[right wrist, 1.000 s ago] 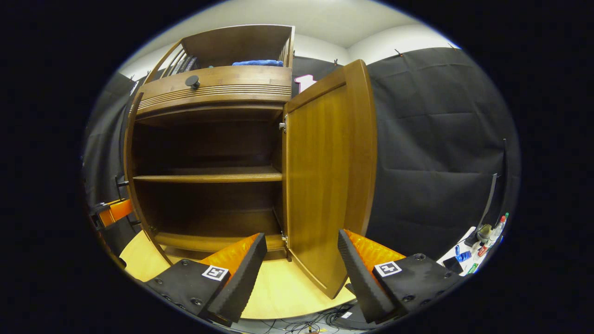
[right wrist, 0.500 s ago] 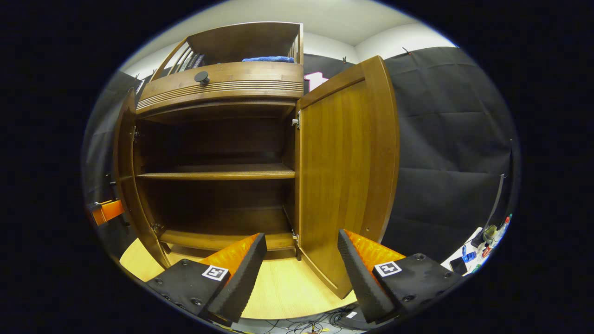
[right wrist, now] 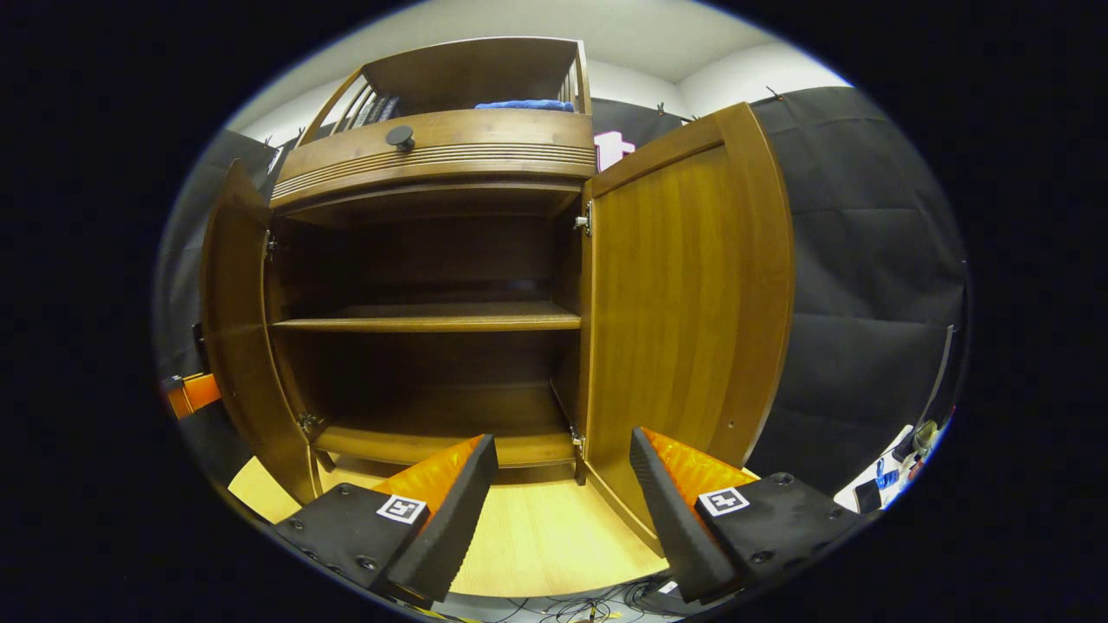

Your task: Open the right door of the double-door shoe cabinet with the right hand, and open the left door with the left hand.

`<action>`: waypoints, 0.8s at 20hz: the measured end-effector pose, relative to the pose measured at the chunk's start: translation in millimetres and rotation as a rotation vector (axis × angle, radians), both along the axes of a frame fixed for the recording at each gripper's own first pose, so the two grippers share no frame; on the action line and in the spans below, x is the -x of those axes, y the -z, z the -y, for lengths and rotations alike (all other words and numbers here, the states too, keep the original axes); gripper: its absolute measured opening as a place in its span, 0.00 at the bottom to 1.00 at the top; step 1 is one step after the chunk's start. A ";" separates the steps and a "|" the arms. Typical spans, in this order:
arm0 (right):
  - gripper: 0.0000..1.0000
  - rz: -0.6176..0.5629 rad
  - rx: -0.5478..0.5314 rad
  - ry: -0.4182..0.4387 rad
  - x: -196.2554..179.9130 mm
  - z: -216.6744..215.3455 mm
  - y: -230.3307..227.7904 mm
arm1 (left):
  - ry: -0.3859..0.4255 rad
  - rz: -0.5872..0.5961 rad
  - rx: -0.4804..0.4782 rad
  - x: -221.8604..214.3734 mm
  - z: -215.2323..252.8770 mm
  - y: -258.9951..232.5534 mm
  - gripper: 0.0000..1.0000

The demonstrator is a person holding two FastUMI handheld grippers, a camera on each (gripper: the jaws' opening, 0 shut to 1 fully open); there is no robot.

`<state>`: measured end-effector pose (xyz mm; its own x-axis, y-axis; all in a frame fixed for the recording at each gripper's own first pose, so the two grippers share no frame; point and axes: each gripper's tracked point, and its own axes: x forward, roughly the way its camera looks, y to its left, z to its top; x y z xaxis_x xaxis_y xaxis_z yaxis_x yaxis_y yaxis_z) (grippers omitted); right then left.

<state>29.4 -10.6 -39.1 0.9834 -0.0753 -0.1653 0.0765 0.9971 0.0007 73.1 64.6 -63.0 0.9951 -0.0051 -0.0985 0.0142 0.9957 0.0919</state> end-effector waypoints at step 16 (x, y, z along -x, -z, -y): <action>0.98 -0.009 -0.001 -0.071 -8.0 -27.0 3.8 | -0.153 0.019 -0.052 32.5 -82.3 -20.1 0.02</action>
<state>37.5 16.4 -42.9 0.9848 -0.0051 -0.1738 0.0054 1.0000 0.0014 40.6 146.8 -42.9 0.9856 0.1512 -0.0761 -0.1394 0.9800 0.1420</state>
